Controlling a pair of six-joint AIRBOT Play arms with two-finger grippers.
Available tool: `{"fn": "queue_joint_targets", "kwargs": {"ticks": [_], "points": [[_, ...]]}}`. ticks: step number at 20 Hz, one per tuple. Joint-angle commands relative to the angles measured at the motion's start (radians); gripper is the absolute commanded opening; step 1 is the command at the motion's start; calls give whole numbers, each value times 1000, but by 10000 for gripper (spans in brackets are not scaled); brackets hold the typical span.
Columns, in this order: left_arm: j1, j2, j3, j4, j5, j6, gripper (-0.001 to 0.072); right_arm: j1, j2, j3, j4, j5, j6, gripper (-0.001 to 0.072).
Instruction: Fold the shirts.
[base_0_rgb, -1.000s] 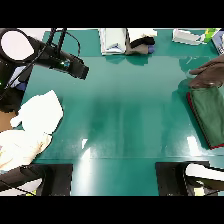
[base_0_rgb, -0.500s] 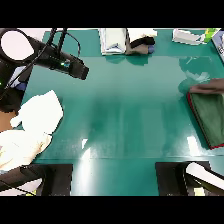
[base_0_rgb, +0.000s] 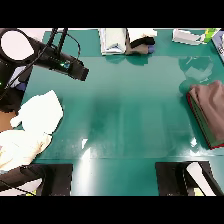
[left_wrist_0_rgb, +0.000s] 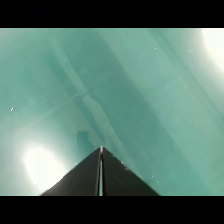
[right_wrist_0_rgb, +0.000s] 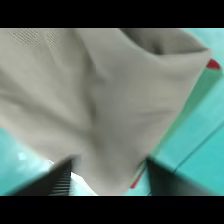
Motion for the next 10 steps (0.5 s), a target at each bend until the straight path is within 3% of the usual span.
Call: {"fn": "queue_joint_targets", "kwargs": {"ticks": [1,6,8,10], "points": [[0,0,1,1,-2,4,25,-68,0,-23,2,-29,-15,559],[0,0,1,1,28,4,26,26,-8,174,388,-39,-16,558],[0,0,1,2,28,4,25,182,-8,207,507,-63,-16,557],[3,0,1,4,37,4,26,395,-9,210,526,-115,-16,557]]}}
